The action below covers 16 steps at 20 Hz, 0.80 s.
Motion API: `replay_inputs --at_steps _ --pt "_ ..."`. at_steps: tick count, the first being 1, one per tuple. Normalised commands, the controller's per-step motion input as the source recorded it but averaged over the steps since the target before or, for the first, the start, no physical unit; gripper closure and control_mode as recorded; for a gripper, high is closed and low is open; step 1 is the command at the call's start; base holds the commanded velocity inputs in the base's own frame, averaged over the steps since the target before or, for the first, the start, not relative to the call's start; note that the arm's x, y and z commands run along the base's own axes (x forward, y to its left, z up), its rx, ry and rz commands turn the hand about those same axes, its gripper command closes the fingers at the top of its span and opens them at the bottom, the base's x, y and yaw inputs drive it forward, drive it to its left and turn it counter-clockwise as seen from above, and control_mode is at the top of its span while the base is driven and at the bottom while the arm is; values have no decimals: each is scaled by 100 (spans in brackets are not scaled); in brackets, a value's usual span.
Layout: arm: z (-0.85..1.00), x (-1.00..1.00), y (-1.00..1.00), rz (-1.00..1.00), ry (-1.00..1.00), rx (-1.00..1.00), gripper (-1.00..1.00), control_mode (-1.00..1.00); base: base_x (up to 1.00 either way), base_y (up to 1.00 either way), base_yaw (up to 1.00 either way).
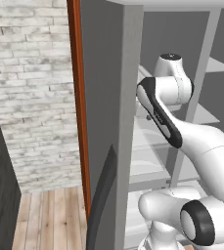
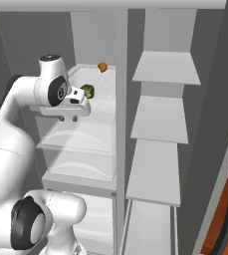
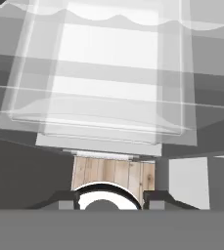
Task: Take the broccoli and garlic from the fridge shelf and place them in the freezer drawer to begin freezing them.
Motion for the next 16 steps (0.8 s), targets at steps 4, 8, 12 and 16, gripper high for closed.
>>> replay_inputs --at_steps 4,8,12,16 --pt "0 0 0 0 -1 0 -100 -100 0 0 0" --pt "19 0 0 0 -26 0 -100 -100 0 0 0" --pt "53 0 11 -2 -31 1 -100 -100 0 0 0" --pt "41 19 42 0 -13 1 -100 -100 0 0 0"
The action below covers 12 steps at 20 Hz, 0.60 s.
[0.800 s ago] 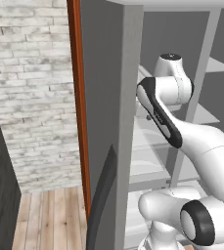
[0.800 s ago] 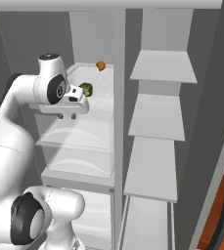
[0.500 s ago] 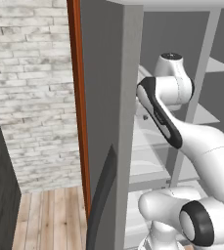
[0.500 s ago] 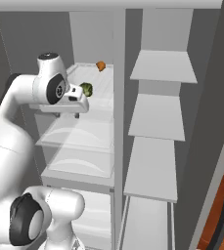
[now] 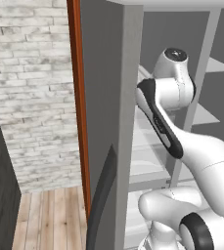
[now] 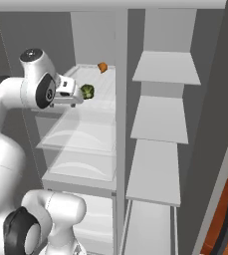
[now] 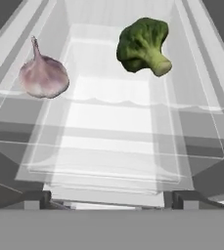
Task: Take the broccoli and garlic from the fridge shelf and place them in the freezer drawer to begin freezing them.
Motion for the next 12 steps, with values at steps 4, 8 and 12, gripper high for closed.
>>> replay_inputs --at_steps 4,8,12 --pt "41 26 42 0 -3 11 -100 -100 0 0 0" --pt "10 28 20 0 0 22 -100 -100 0 0 0" --pt "-30 37 23 0 3 7 -100 -100 0 0 0"
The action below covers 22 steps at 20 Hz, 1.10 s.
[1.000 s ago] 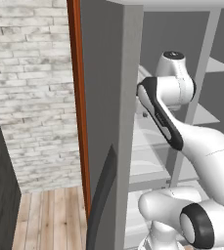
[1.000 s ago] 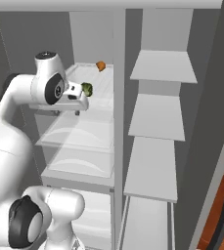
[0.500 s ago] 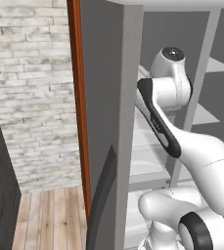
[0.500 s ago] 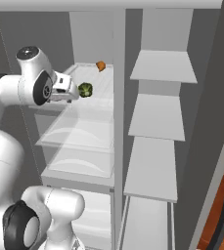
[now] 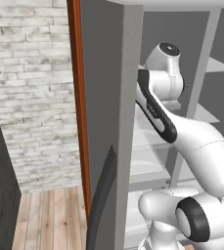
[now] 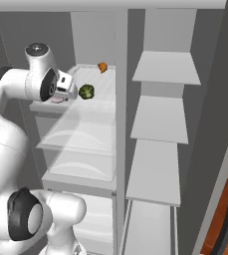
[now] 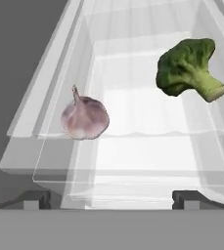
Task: Take the broccoli and garlic from the fridge shelf and place them in the freezer drawer to begin freezing them.
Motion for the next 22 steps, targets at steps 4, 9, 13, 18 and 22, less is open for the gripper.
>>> replay_inputs --at_steps 4,9,13,18,22 --pt "-43 54 31 0 1 1 -100 -100 0 0 0" --pt "-28 74 28 0 0 0 -100 -100 0 0 0" --pt "-26 70 24 0 0 0 -100 -100 0 0 0" --pt "-24 57 12 0 0 0 -100 -100 0 0 0" --pt "-71 -18 0 0 7 0 100 -100 0 0 0"
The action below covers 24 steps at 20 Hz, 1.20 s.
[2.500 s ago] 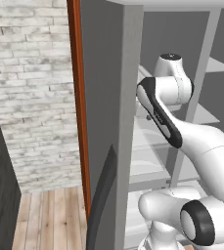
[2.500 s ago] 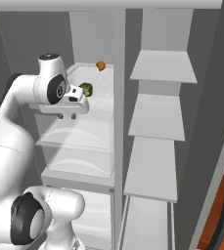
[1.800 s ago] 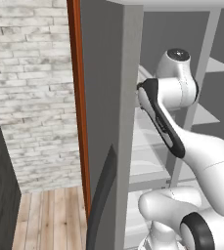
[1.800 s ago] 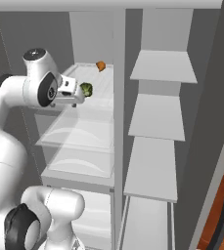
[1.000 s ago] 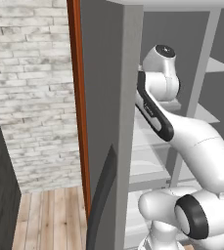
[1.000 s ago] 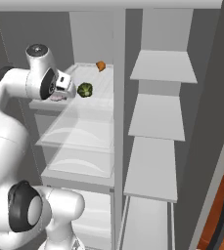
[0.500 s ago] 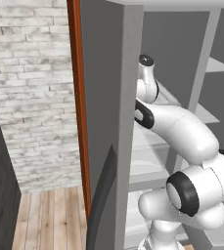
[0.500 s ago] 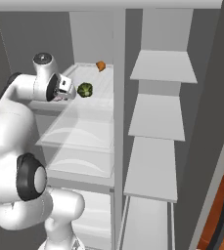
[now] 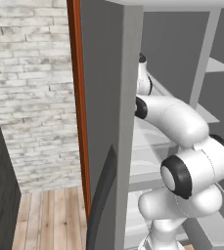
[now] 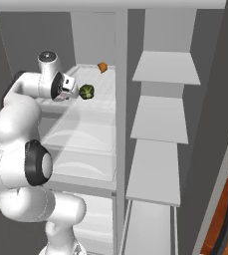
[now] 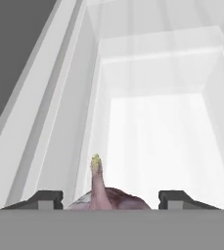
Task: Take the broccoli and garlic from the fridge shelf and place them in the freezer drawer to begin freezing them.
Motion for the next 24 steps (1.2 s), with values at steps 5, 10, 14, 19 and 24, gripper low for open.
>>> replay_inputs --at_steps 5,10,14,19,24 --pt "-15 -9 -2 0 0 0 100 -100 0 0 0" --pt "0 -88 -5 0 0 0 100 -100 0 0 0" --pt "0 -100 -34 -1 -1 2 100 -100 0 0 0" --pt "-10 -100 -59 -7 -1 1 100 -100 0 0 0" --pt "-48 -94 -21 -8 15 -1 100 -100 0 0 0"
